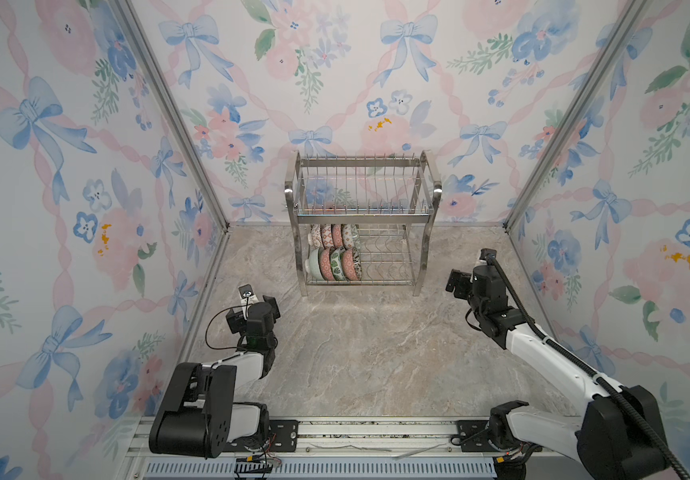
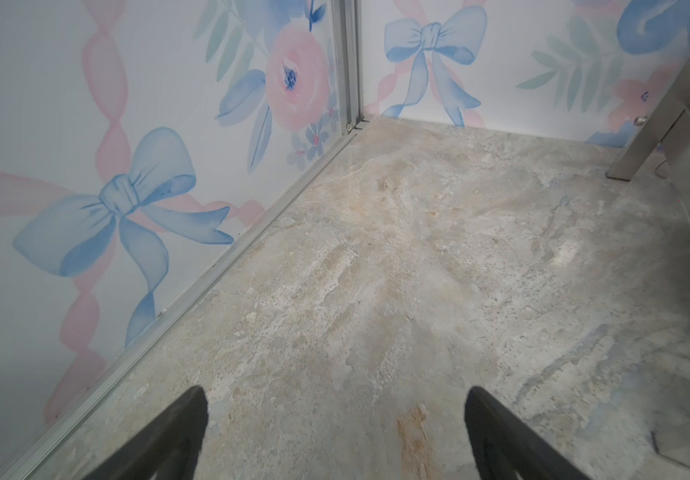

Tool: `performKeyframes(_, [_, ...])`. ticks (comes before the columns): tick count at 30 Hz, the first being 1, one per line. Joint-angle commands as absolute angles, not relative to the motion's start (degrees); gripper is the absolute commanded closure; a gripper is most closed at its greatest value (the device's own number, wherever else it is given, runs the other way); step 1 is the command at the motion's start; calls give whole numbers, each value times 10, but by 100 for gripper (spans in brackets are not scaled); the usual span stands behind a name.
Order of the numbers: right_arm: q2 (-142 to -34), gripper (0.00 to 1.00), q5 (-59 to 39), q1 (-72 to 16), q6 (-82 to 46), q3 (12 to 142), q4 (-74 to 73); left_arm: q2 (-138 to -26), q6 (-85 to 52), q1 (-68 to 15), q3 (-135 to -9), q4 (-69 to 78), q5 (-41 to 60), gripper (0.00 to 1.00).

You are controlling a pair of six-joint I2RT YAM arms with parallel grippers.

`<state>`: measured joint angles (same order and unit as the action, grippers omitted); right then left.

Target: Load the bowls into the dish rack

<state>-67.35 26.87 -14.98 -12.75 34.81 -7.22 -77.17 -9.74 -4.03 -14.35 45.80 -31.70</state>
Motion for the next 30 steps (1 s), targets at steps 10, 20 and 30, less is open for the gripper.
performKeyframes(10, [-757,4,317,-103,36,160,-515,-892,-30,-24,-135,691,-113,2])
performKeyframes(20, [-886,3,206,-77,10,112,-723,-887,-30,-27,-138,677,-118,2])
performKeyframes(30, [-890,3,193,-50,-16,208,-554,-887,-29,-28,-138,677,-119,2])
